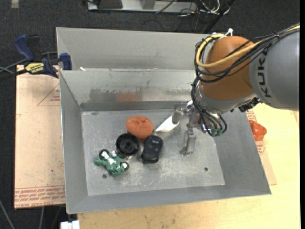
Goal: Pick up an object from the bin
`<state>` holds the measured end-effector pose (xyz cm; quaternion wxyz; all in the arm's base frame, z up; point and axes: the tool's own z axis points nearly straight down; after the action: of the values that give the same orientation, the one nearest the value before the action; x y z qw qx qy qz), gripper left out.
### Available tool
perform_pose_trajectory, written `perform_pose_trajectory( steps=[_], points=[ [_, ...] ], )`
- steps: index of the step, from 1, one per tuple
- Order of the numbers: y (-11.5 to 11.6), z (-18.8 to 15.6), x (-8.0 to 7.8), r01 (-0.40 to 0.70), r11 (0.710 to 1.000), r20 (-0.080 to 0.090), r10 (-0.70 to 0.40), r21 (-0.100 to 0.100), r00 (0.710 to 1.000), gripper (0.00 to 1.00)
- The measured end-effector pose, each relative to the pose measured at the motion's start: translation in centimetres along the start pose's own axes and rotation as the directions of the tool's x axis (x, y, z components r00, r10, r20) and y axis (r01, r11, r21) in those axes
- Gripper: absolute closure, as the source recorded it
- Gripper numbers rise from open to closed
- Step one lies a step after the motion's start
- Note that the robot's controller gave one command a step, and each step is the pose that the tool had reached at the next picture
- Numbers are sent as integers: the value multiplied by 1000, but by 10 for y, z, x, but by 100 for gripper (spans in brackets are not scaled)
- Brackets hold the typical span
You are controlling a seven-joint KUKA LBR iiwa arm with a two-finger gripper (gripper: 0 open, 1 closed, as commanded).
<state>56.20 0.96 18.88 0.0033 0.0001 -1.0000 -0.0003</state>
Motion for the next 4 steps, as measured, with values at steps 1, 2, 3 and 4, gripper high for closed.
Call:
perform_pose_trajectory(
  steps=[1,2,3,4],
  points=[
    [0,-5,-1,0,1000,8,0,0,1000,0],
    [16,28,-5,20,1000,17,-20,1,1000,0],
    [30,91,-18,88,996,13,-88,0,996,0],
    [52,120,-25,266,964,7,-266,3,964,0]
  ],
)
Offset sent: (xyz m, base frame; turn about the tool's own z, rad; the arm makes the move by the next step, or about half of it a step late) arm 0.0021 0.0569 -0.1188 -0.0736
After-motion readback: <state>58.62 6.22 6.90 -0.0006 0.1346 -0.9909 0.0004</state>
